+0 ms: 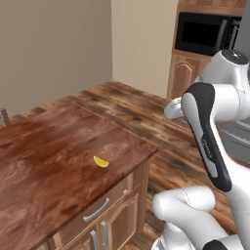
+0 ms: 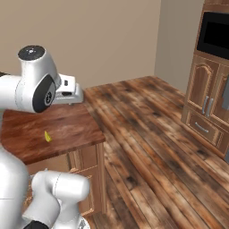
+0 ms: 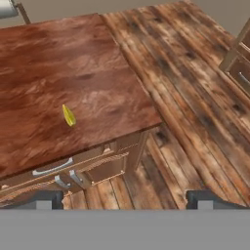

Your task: Open the fridge, remove the pear, lemon wedge, and steak, and place them on any counter.

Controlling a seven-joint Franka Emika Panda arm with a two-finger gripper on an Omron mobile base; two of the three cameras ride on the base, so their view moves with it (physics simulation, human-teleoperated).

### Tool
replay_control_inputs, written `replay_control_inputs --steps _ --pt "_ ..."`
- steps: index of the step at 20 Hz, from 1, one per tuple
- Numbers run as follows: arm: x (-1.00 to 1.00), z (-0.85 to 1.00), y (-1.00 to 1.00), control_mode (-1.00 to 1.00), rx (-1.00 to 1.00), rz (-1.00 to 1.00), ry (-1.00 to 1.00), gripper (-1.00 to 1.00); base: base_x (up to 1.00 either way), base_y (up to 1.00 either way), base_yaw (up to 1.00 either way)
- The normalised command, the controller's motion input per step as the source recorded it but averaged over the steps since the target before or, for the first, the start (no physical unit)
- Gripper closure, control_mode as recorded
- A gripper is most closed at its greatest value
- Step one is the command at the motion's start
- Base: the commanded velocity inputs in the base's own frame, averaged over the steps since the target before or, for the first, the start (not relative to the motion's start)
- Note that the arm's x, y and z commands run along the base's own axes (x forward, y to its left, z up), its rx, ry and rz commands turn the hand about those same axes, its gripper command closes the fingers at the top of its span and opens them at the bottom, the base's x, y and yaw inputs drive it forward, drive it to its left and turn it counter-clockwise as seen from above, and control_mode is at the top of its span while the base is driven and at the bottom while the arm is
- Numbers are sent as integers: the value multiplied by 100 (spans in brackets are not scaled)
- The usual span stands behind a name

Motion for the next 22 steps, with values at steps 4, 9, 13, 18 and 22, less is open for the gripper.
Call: replay_control_inputs --steps 4,9,13,18,22 --pt "-45 -4 -2 -100 5 7 3 -100 0 0 0" --pt "-79 7 2 -100 0 -3 -7 -100 0 0 0" --pt "-62 0 -7 -100 2 -16 -6 -100 0 0 0" --pt "0 0 0 100 0 0 0 -100 -7 -20 -19" --pt "0 0 0 100 0 0 0 -100 -6 -32 -88"
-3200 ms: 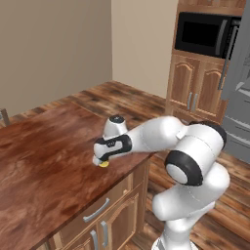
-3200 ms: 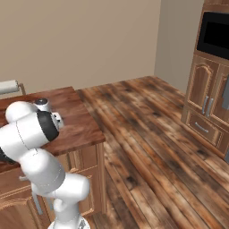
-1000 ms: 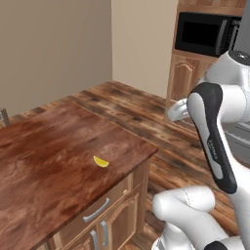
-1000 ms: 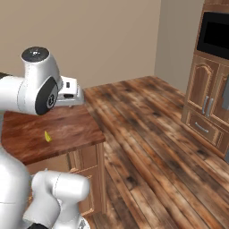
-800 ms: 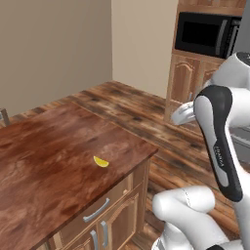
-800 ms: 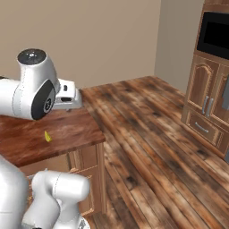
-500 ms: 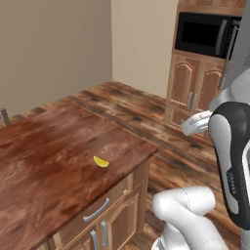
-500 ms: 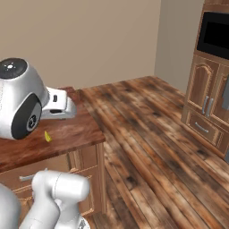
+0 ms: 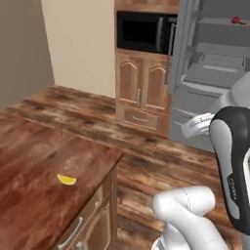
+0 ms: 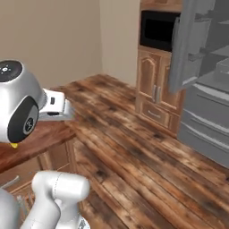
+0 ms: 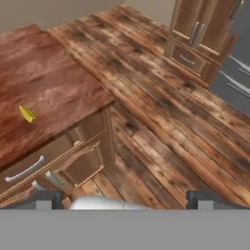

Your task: Open the fridge, remove the pear, lemon wedge, and steak, and place them on any counter.

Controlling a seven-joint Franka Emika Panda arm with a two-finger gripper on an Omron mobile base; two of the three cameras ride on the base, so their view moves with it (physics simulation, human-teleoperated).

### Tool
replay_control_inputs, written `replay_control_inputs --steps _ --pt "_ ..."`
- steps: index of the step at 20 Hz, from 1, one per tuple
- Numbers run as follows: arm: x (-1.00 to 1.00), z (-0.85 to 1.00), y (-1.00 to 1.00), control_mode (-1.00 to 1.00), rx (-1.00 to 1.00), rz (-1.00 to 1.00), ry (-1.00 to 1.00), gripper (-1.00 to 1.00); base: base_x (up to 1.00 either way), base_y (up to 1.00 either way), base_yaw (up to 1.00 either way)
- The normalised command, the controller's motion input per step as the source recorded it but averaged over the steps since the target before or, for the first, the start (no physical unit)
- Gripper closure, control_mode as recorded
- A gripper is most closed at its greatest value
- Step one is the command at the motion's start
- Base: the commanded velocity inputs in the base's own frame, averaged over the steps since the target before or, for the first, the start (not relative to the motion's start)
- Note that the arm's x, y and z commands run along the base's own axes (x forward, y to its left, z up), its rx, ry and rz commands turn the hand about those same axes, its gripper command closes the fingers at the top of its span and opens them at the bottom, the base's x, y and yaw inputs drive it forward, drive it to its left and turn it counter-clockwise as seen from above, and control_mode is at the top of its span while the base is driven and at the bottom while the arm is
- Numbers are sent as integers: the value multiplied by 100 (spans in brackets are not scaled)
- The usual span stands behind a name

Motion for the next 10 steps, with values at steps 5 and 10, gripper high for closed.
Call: replay_control_inputs --steps 5,10 --pt "0 0 0 100 0 0 0 -100 0 -19 -95" --pt "0 0 0 100 0 0 0 -100 44 5 -79"
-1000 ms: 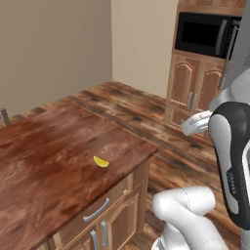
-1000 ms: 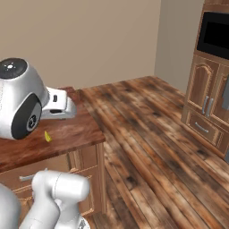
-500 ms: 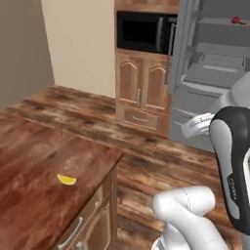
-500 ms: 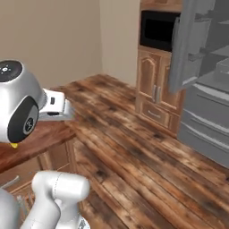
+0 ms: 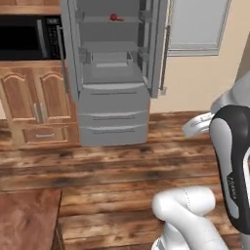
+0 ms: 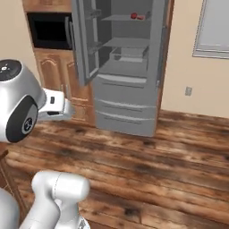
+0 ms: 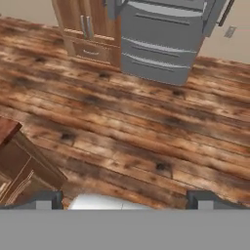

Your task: Open the fridge, remove the pear, lemon wedge, and steak, and place them on any counter.

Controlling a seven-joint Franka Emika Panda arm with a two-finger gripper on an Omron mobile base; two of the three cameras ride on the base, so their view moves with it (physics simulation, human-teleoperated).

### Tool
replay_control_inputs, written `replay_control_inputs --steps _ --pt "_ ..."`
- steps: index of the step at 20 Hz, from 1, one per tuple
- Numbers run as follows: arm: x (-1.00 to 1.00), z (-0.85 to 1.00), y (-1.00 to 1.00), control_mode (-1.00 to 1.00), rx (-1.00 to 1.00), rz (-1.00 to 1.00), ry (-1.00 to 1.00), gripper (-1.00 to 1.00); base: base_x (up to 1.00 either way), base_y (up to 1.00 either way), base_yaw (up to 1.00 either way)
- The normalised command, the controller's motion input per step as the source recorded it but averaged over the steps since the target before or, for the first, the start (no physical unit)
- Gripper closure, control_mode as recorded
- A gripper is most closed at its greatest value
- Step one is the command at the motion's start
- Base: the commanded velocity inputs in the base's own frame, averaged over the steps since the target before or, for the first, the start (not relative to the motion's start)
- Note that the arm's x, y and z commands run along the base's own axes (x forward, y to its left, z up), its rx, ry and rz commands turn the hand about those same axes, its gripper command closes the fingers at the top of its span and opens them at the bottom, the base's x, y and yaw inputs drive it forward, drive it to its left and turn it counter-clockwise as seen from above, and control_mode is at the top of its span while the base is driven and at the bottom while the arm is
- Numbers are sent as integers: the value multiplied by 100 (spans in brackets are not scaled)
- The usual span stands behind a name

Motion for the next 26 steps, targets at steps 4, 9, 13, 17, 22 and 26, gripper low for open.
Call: replay_control_inputs --steps 4,9,13,17,22,26 --pt "0 0 0 100 0 0 0 -100 81 50 -65" --pt "0 0 0 100 0 0 0 -100 95 86 -42" --pt "0 0 0 100 0 0 0 -100 94 75 -6" --pt "0 0 0 100 0 0 0 -100 100 15 0" --pt "0 0 0 100 0 0 0 -100 100 28 0" --pt "0 0 0 100 0 0 0 -100 100 31 0"
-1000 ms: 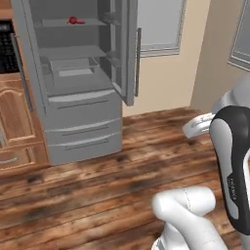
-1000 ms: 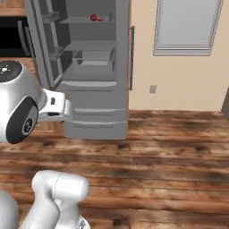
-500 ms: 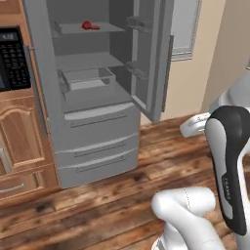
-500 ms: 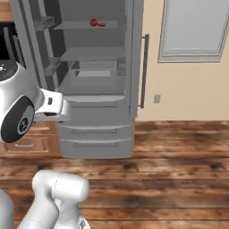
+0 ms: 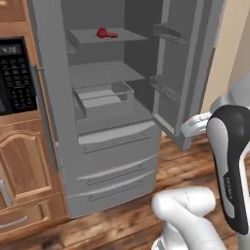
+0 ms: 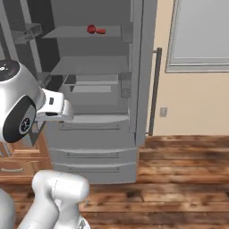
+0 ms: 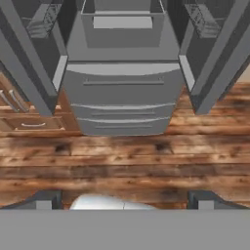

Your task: Open the fridge, remove the pear, lemon wedge, and steak, and place them on any counter.

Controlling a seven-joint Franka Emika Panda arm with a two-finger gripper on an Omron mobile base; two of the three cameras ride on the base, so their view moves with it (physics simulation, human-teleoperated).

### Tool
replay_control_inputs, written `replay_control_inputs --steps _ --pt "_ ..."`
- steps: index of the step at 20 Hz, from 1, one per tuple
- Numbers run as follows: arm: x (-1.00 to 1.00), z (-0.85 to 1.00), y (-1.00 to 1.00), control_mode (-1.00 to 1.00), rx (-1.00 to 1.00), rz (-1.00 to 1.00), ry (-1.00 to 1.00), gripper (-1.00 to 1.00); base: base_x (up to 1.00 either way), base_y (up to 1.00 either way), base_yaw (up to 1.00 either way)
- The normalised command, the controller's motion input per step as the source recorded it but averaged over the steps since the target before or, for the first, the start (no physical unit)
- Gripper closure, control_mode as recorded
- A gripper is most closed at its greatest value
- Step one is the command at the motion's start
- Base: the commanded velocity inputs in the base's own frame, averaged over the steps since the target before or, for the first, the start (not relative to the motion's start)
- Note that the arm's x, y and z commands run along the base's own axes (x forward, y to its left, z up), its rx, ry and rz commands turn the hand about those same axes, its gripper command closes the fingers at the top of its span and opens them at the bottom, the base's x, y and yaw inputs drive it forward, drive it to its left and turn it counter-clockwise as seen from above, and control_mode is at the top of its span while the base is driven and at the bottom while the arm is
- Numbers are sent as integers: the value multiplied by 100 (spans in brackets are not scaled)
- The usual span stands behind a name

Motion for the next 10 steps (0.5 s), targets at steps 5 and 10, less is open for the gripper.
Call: replay_control_inputs --steps 5,10 --pt "0 0 0 100 0 0 0 -100 100 16 0" --pt "0 0 0 100 0 0 0 -100 100 32 0"
